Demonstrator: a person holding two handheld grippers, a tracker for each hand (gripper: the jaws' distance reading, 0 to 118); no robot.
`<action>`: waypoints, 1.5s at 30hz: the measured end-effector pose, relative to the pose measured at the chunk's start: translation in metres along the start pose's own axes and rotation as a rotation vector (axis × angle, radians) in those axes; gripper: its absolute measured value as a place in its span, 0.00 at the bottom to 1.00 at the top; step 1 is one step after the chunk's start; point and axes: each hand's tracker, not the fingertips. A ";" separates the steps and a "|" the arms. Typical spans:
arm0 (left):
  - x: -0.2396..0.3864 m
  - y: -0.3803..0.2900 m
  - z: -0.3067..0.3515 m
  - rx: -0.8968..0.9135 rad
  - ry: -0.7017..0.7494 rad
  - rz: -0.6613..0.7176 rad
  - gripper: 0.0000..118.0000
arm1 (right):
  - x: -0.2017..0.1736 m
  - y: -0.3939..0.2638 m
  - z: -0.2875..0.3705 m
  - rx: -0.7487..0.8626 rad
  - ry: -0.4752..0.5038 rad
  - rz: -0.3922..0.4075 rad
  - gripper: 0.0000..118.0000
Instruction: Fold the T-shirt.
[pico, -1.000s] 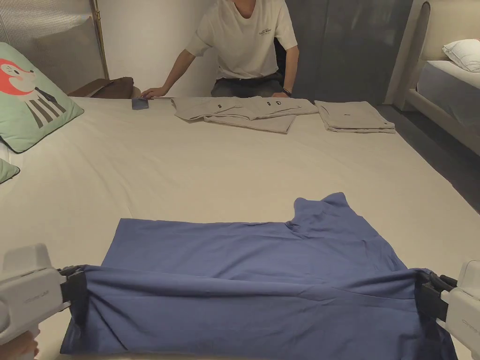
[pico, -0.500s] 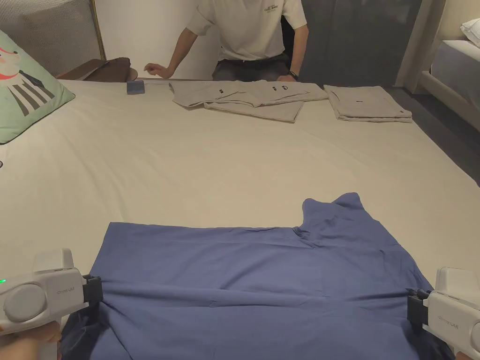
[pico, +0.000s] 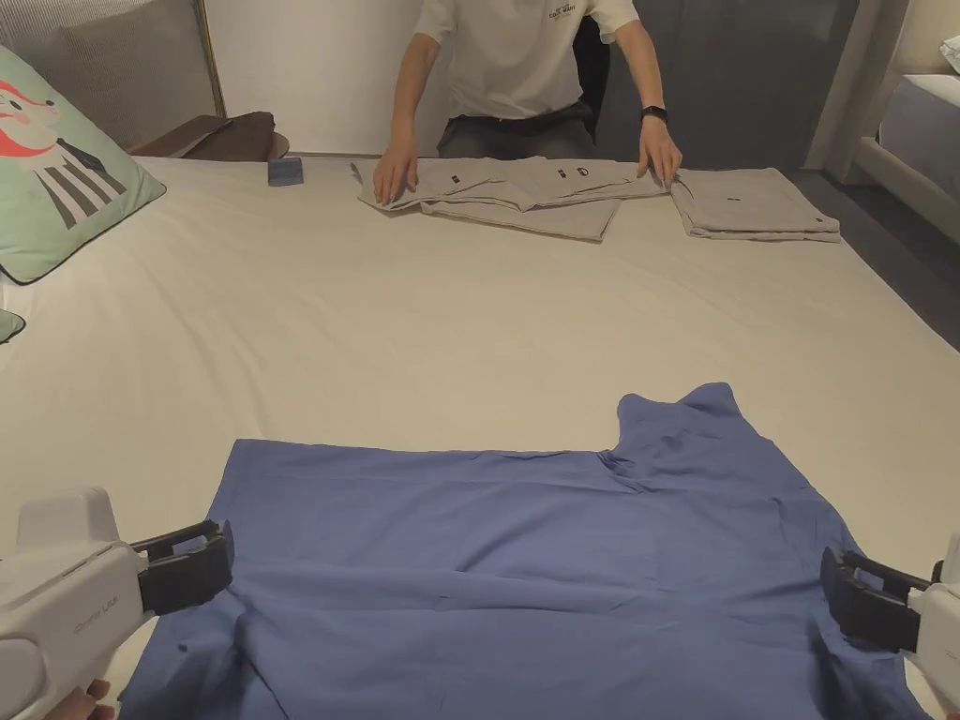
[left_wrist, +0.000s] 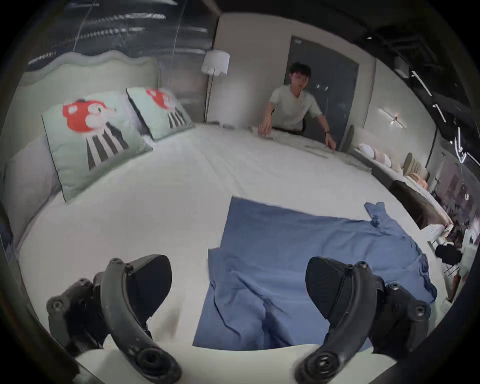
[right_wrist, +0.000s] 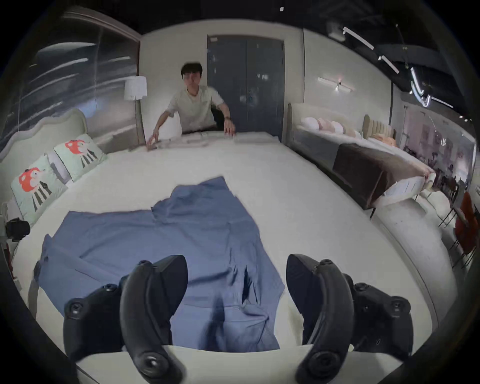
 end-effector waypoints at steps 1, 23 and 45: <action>0.000 -0.001 0.006 0.010 0.008 0.005 0.79 | -0.003 0.002 0.006 0.019 0.002 -0.005 0.69; -0.030 -0.054 0.020 -0.228 -0.031 0.057 0.90 | -0.018 -0.031 0.078 0.064 0.039 0.001 0.00; -0.031 -0.069 0.012 -0.275 -0.009 0.068 0.06 | 0.034 -0.071 0.034 -0.270 -0.004 -0.037 0.78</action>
